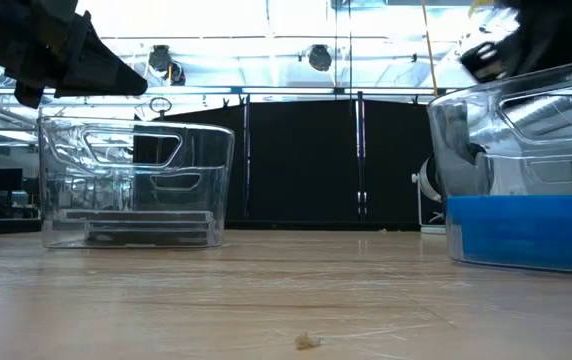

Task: Pick & place jewel cases by type
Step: Adjust the right transparent bin

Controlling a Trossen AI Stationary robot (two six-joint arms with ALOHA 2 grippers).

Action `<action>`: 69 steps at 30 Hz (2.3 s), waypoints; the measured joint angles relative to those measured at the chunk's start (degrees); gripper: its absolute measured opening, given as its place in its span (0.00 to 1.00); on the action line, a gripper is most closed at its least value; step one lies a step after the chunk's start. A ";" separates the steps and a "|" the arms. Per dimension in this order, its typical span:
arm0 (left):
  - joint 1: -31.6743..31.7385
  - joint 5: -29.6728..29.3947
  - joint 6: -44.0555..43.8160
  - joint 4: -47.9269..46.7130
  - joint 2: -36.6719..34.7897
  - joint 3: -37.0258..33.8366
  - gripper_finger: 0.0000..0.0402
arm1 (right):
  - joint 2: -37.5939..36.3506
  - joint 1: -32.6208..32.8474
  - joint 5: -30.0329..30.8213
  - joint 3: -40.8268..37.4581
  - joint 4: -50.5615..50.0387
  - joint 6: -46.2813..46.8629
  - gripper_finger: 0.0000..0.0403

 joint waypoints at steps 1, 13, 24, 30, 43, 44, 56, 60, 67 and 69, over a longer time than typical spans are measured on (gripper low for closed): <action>0.00 0.19 0.00 -0.08 0.00 0.00 0.01 | -1.63 0.02 -2.93 0.65 -1.28 2.05 0.00; 0.00 1.30 0.04 -0.61 0.00 0.00 0.01 | -12.74 10.42 -23.85 1.61 -19.11 31.48 0.00; 0.00 1.33 0.01 -0.64 0.00 0.00 0.01 | 0.04 21.99 -19.53 1.59 -22.89 42.02 0.00; 0.09 1.34 -0.28 -0.64 0.00 0.00 0.04 | 4.51 22.21 -7.55 1.59 -26.62 41.41 0.00; 0.04 1.47 -0.46 -0.59 0.00 0.00 0.02 | 6.30 19.30 17.40 -3.35 -28.34 46.57 0.00; 0.04 1.45 -0.46 -0.59 0.00 0.00 0.01 | 6.30 18.73 19.01 -4.34 -27.96 47.44 0.00; 0.04 1.45 -0.68 -0.35 0.00 0.00 0.01 | 6.27 10.43 30.18 -13.12 -24.08 55.55 0.00; 0.04 1.44 -0.66 -0.37 0.00 0.00 0.04 | 6.27 7.93 34.60 -14.05 -24.01 56.85 0.00; 0.04 1.44 -0.66 -0.37 0.00 0.00 0.01 | 6.27 4.53 44.06 -14.10 -23.72 55.52 0.00; 0.04 1.45 -0.66 -0.37 0.00 0.00 0.02 | 6.27 3.75 45.97 -14.10 -23.52 54.23 0.00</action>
